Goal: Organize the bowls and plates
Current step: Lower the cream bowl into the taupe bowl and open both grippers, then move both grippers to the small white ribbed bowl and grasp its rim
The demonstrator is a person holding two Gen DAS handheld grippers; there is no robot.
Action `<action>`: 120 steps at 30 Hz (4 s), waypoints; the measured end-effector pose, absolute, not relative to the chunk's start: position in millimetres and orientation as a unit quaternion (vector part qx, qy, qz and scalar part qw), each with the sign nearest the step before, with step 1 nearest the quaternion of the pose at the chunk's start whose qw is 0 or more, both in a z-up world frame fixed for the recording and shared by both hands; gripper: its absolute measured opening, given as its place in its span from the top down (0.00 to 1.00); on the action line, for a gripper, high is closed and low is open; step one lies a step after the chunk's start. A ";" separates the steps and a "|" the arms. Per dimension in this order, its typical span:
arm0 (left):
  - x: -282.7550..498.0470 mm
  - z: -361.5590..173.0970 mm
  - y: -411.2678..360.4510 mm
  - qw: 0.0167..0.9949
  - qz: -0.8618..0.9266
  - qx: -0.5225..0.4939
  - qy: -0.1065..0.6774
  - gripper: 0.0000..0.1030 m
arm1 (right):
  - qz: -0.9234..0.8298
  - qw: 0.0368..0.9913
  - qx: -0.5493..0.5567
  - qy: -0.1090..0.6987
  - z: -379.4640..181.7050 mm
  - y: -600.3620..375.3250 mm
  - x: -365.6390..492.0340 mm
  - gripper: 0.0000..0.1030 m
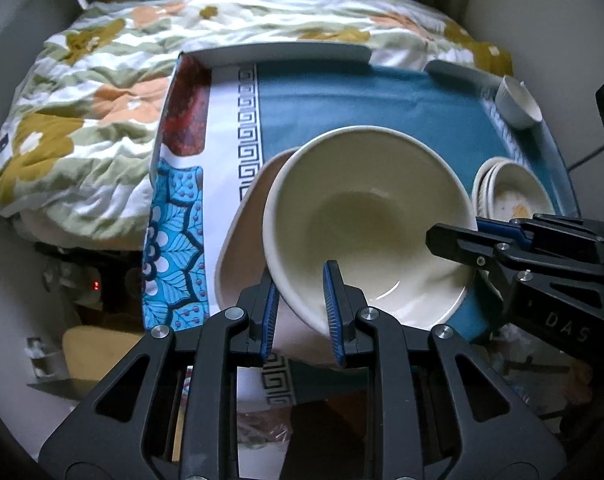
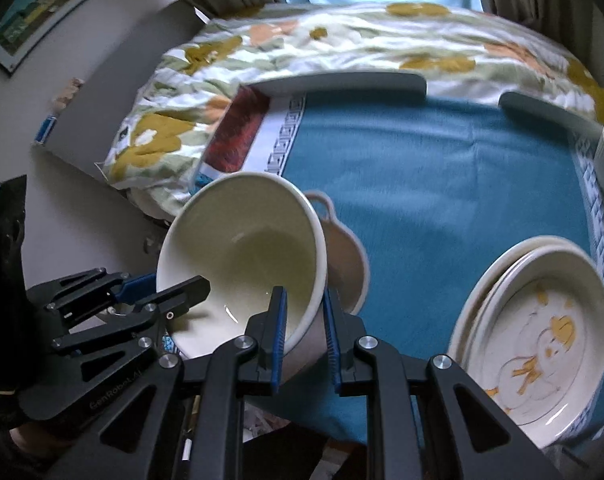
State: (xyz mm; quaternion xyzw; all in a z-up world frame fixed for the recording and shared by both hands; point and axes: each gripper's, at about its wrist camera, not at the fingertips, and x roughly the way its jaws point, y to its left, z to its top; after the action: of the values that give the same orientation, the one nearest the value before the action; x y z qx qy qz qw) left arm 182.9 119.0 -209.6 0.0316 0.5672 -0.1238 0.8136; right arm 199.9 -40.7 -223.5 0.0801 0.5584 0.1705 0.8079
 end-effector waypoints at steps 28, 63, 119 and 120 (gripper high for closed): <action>189.2 -257.6 124.6 0.792 -0.109 0.038 0.600 0.81 | 0.180 0.780 0.037 0.598 -255.3 -23.4 213.3 0.84; 152.6 -109.0 33.4 0.890 -0.208 0.068 0.400 0.00 | 0.049 0.885 0.133 0.444 -138.7 -176.0 132.4 0.12; 410.2 -267.5 -341.2 0.740 -0.337 0.111 0.571 0.90 | -0.053 0.810 0.298 0.503 -269.4 -460.9 305.3 0.83; 408.8 -265.4 -339.9 0.741 -0.335 0.109 0.571 0.90 | -0.051 0.811 0.297 0.502 -267.3 -460.3 304.8 0.83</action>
State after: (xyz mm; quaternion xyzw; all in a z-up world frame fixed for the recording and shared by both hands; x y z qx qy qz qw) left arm 408.8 -339.9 -265.4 0.1093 0.5710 -0.3353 0.7414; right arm 304.8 -460.3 -267.3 0.2972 0.5018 -0.0509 0.8107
